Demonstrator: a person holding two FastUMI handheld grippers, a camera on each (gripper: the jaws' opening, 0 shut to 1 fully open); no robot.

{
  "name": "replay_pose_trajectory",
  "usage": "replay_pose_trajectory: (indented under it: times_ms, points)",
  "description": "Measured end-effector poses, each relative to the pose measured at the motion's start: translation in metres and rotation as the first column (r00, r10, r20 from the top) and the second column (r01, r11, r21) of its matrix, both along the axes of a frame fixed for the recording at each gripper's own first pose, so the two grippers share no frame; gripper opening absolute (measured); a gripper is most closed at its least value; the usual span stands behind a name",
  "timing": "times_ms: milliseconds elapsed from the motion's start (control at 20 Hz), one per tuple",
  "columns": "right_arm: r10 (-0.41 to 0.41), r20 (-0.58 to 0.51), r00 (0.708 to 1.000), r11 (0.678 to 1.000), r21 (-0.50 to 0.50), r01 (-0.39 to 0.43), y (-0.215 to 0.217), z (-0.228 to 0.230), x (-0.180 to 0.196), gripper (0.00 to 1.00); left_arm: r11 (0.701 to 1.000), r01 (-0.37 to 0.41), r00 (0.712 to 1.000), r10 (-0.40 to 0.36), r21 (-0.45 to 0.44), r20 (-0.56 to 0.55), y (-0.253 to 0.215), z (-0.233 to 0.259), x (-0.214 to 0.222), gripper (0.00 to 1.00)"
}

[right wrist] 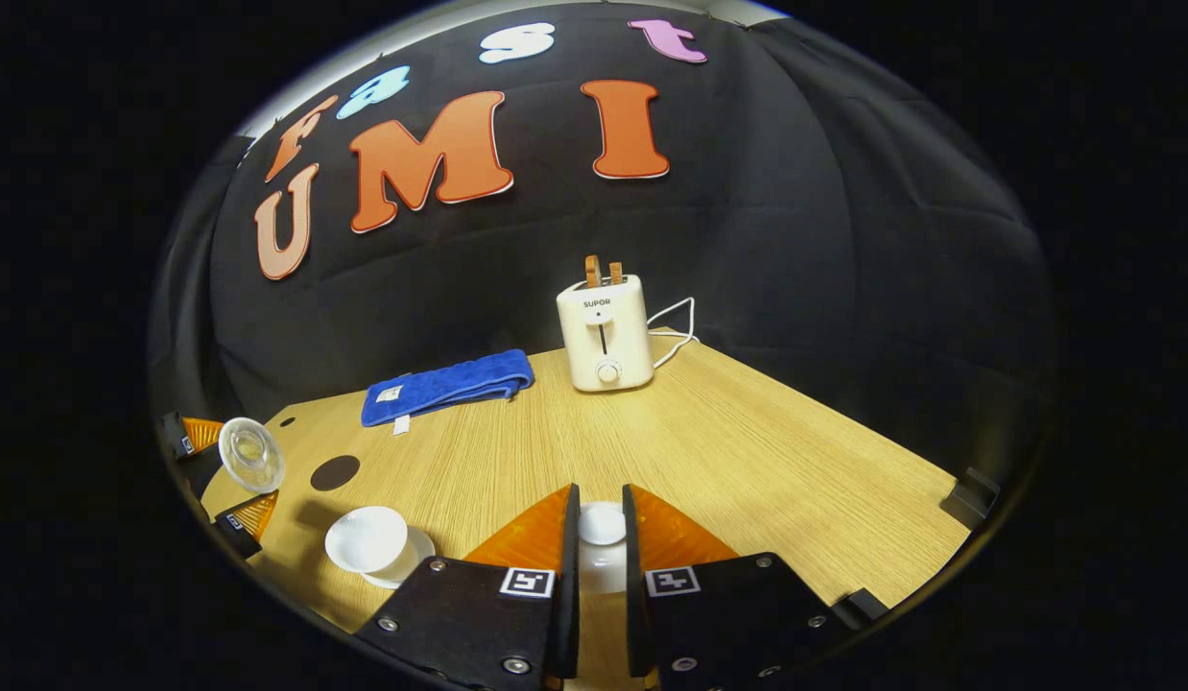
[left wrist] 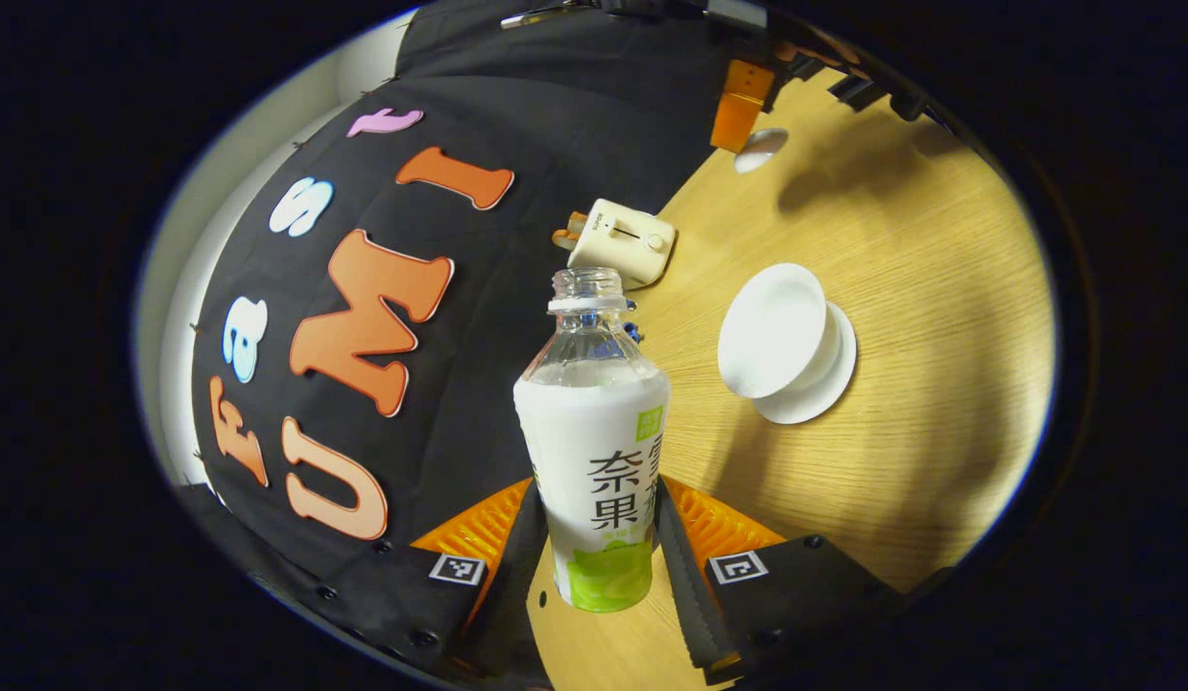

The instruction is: Open the teacup lid with one hand, grasp the water bottle and pour water into the teacup with the other hand; after pouring, place the water bottle on the coaster and then close the teacup lid.

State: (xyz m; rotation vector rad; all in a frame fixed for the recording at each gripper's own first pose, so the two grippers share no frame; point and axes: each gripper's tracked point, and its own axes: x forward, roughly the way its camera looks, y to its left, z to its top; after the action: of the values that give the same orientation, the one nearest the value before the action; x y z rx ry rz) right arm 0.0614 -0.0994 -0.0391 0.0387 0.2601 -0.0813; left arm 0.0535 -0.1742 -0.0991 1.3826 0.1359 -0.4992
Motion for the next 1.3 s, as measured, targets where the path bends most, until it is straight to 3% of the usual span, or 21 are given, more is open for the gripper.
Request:
replay_pose_trajectory:
  times_ms: [350,600,1100,1300]
  points:
    - [-0.003,-0.003,1.0,1.0,-0.004,0.003,-0.002,0.001,-0.002,0.2,0.975,0.077,0.997,-0.078,0.21,-0.004,0.007,-0.01,-0.004,0.67]
    - [-0.004,-0.002,1.0,1.0,-0.003,0.004,-0.004,0.003,-0.002,0.2,0.937,0.111,0.993,-0.117,0.332,-0.002,0.009,-0.008,-0.001,0.7]
    - [-0.009,-0.004,1.0,1.0,0.006,0.009,-0.009,0.005,-0.005,0.2,0.845,0.157,0.978,-0.204,0.511,0.036,-0.003,0.008,0.024,0.7]
    - [-0.012,-0.004,1.0,1.0,0.01,0.012,-0.012,0.005,-0.005,0.2,0.826,0.168,0.976,-0.215,0.538,0.026,-0.006,0.006,0.026,0.68]
